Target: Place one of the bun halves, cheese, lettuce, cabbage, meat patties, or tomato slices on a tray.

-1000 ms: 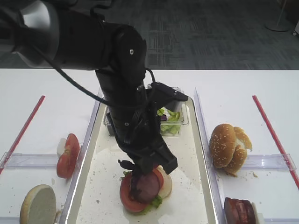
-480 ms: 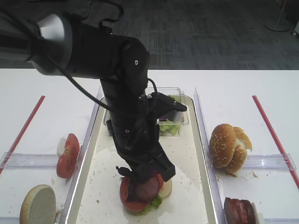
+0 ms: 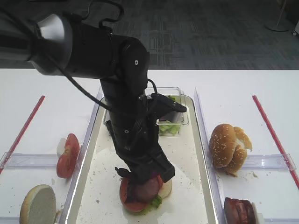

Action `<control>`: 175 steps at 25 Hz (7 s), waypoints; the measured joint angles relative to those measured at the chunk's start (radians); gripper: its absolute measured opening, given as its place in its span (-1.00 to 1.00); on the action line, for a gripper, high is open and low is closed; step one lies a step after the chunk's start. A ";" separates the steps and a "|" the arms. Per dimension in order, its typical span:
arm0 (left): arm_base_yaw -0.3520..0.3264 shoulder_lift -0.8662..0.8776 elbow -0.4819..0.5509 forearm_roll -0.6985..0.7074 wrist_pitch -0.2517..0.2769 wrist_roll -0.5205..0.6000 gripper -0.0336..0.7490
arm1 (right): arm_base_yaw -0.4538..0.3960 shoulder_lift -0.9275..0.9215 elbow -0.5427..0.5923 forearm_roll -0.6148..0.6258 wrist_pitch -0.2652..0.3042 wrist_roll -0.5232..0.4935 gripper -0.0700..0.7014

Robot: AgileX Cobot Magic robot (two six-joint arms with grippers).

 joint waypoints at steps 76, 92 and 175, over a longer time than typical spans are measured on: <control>0.000 0.000 -0.067 0.083 0.061 0.050 0.39 | 0.000 0.000 0.000 0.000 0.000 0.000 0.34; 0.000 0.000 -0.067 0.089 0.069 0.050 0.45 | 0.000 0.000 0.000 0.000 0.000 0.000 0.34; 0.747 0.001 -0.323 0.140 0.158 -0.020 0.45 | 0.000 0.000 0.000 0.000 0.000 0.000 0.34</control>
